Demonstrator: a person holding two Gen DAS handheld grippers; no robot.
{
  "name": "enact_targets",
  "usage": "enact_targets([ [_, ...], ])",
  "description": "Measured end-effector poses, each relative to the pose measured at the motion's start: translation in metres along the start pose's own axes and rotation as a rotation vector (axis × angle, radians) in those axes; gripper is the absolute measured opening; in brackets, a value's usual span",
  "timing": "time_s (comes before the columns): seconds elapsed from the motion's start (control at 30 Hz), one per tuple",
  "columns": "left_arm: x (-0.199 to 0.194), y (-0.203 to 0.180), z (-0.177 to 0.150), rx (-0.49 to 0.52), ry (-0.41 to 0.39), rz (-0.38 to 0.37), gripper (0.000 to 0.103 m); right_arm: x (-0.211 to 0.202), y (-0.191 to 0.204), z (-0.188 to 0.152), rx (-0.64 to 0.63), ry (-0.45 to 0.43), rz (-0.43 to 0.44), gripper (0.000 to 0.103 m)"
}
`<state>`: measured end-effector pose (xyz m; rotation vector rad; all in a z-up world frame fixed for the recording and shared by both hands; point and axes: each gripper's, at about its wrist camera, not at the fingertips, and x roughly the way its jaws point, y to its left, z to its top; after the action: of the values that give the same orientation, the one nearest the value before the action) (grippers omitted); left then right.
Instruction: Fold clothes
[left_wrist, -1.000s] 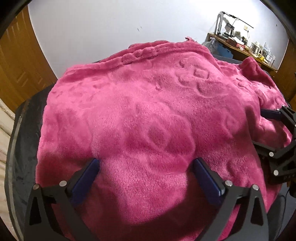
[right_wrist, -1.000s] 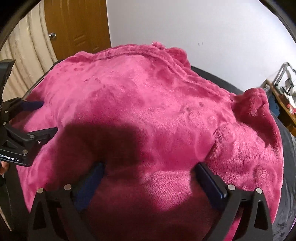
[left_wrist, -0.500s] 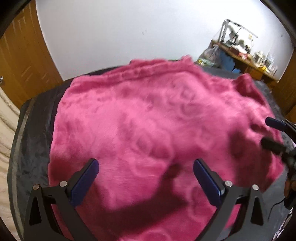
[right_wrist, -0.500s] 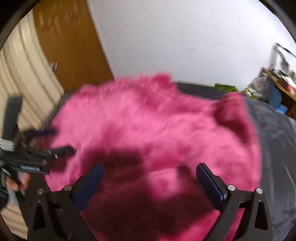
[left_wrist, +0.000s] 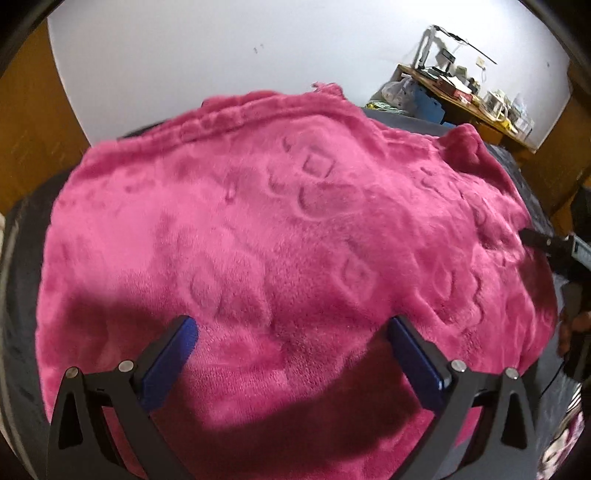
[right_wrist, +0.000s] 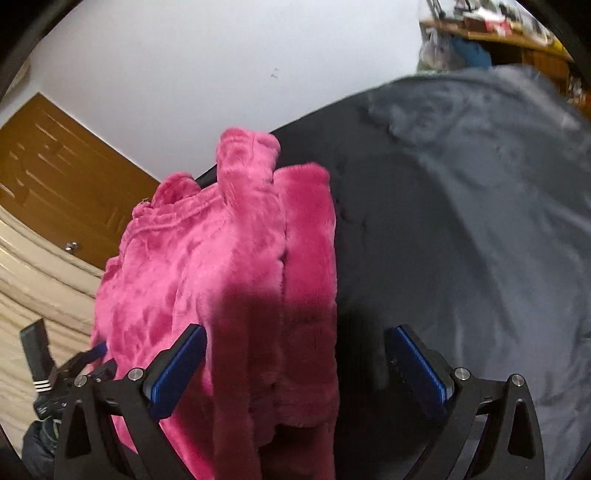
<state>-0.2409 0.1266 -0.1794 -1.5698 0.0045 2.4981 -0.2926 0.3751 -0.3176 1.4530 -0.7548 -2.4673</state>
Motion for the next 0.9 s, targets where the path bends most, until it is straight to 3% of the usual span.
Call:
enact_targets([
  [0.37,0.004,-0.001,-0.01,-0.016,-0.046,0.016,0.103,0.014,0.008,0.007,-0.057,0.034,0.04,0.102],
  [0.57,0.003,0.0,-0.016,-0.043,-0.084,0.025,0.103,0.024,0.029,0.001,-0.183,0.049,-0.053,0.103],
  [0.7,0.0,0.004,-0.012,-0.072,-0.04,0.021,0.103,0.027,0.033,-0.003,-0.222,0.039,-0.08,0.103],
  [0.9,-0.019,-0.01,-0.005,-0.019,-0.059,0.151,0.103,0.028,0.029,0.002,-0.198,0.074,-0.036,0.103],
])
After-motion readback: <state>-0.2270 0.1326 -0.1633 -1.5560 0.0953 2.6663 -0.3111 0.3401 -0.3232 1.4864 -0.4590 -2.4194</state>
